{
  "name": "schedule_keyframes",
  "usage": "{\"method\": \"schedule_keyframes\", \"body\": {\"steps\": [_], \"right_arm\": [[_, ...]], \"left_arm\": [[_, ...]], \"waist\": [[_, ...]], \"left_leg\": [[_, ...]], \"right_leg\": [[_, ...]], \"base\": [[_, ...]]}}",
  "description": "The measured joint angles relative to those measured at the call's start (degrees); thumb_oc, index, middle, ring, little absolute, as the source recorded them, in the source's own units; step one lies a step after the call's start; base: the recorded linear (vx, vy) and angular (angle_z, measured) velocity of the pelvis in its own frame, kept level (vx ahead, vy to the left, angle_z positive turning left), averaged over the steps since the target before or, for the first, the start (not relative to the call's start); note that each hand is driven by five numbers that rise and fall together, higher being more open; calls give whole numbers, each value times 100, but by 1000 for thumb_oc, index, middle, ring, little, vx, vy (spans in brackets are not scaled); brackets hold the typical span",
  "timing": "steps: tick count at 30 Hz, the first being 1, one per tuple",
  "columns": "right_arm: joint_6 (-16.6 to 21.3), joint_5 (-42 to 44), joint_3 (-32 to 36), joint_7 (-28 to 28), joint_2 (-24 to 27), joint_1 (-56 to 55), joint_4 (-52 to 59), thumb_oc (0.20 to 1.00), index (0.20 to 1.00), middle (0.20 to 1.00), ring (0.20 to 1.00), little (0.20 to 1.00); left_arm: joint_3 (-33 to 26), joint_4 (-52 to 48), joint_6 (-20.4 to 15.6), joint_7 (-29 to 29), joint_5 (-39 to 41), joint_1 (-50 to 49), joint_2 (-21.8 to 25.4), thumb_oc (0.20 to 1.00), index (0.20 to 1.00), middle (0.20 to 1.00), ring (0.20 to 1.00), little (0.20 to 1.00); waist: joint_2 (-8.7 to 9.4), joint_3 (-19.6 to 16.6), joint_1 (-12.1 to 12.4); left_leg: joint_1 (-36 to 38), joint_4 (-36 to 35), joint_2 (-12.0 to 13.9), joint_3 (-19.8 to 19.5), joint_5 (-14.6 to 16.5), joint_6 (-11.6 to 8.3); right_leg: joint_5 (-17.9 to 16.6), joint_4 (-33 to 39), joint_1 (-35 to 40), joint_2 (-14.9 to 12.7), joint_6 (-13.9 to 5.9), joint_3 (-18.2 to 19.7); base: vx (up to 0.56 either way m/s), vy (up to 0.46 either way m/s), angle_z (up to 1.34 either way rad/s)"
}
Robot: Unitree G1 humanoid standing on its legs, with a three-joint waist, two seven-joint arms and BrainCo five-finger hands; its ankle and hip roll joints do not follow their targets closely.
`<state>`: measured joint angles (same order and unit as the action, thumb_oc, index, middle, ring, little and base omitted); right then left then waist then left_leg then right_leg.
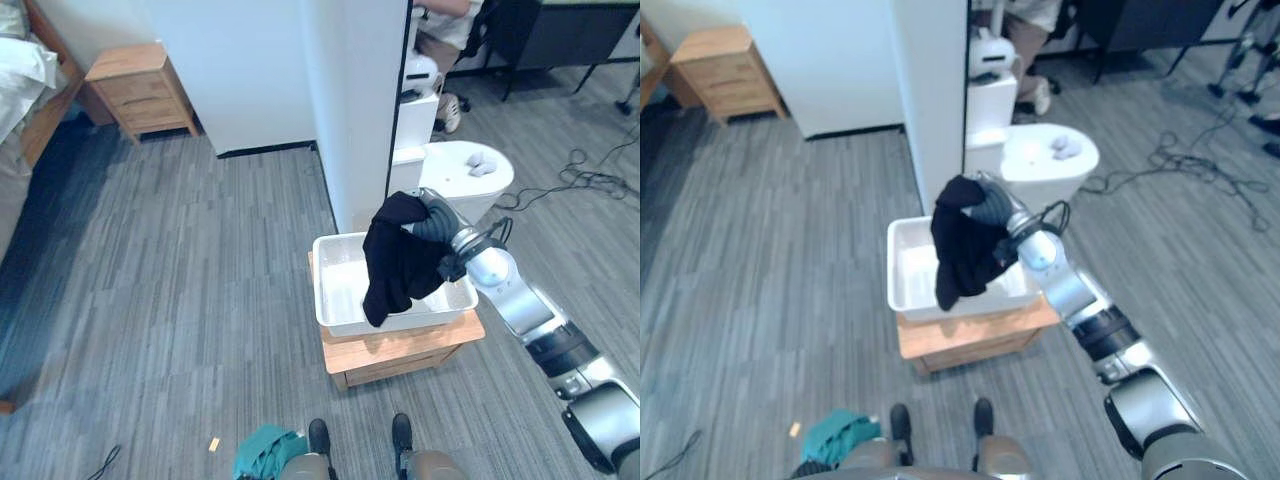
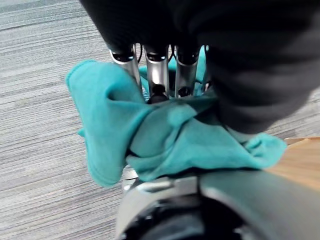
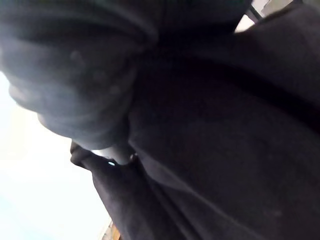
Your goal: Tidy up the quilt and then pick up the clothes from the bed and put them into the laundry hamper.
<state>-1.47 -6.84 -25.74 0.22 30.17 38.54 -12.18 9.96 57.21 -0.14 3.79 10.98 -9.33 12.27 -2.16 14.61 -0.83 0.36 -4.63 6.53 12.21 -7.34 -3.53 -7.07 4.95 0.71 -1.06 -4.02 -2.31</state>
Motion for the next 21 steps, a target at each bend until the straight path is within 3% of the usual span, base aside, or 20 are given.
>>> {"method": "schedule_keyframes", "body": {"steps": [2,3,4,7,8,9,13,15,16,19,21], "right_arm": [[-52,1,65,-27,386,63,-585,200,200,200,200,200],[-97,-1,67,-26,452,61,-723,435,435,435,435,435],[-128,-6,89,-29,526,43,-939,1000,1000,1000,1000,1000],[-247,-227,117,-24,520,-66,-1071,1000,1000,1000,1000,1000],[-247,-402,125,-25,492,-228,-1067,1000,1000,1000,1000,1000],[-248,-610,300,-55,414,-501,-1063,1000,1000,1000,1000,1000],[-196,-1025,403,-133,407,-805,-1107,1000,1000,1000,1000,1000],[-52,-1278,556,-211,480,-1058,-988,1000,1000,1000,1000,1000],[151,-1354,756,-263,615,-1398,-692,1000,1000,1000,1000,1000],[213,-1584,1453,-302,746,-2301,181,1000,1000,1000,1000,1000],[292,-1703,1613,-302,736,-2711,238,1000,1000,1000,1000,1000]], "left_arm": [[109,-768,-97,2,397,94,53,200,200,200,200,200],[137,-979,-124,12,467,119,43,200,200,200,200,200],[203,-1423,-92,48,518,60,78,200,200,200,200,200],[329,-2091,-152,145,596,58,137,200,200,200,200,200],[319,-2652,-68,141,604,-95,226,200,200,200,200,200],[308,-3065,-121,134,577,-135,373,200,200,200,200,200],[206,-3724,-204,120,324,344,937,200,200,200,200,200],[-45,-4168,-229,93,102,682,1230,200,200,200,200,200],[-348,-4538,-406,242,47,887,1655,200,200,200,200,200],[-931,-5127,-802,335,250,995,2198,200,200,200,200,200],[-967,-5623,-932,387,264,1172,2350,200,200,200,200,200]], "waist": [[-111,234,-3],[-170,280,80],[-308,375,133],[-506,589,44],[-554,600,-27],[-535,611,-48],[-509,608,-62],[-475,612,-66],[-432,587,-50],[-313,575,-337],[-247,489,-421]], "left_leg": [[-328,185,-11,-96,-243,-177],[-352,134,-12,-6,-308,-154],[-421,153,-35,193,-276,-137],[-388,72,0,487,-149,-20],[-327,-14,7,620,-209,71],[-293,-11,-34,613,-242,174],[-167,-12,-132,581,-210,185],[2,-11,-128,594,-146,173],[116,-11,-117,595,-126,148],[302,-9,-81,770,-71,74],[414,-13,-58,915,-9,48]], "right_leg": [[-15,-27,-18,-47,164,-419],[-31,-25,-43,-48,285,-540],[-28,-29,-60,-33,326,-653],[24,-28,-51,-95,377,-742],[43,-29,-12,-96,293,-748],[55,-27,54,-130,219,-779],[75,-10,167,-225,160,-804],[126,4,307,-228,122,-790],[174,-21,427,-217,112,-760],[194,5,482,-197,116,-588],[204,4,528,-179,105,-443]], "base": [[-104,-73,85],[-107,-61,88],[-12,9,45],[87,29,26],[65,-11,14],[51,1,23],[51,-27,7],[29,-35,-4],[6,-9,-16],[64,-3,-27],[72,10,-46]]}}
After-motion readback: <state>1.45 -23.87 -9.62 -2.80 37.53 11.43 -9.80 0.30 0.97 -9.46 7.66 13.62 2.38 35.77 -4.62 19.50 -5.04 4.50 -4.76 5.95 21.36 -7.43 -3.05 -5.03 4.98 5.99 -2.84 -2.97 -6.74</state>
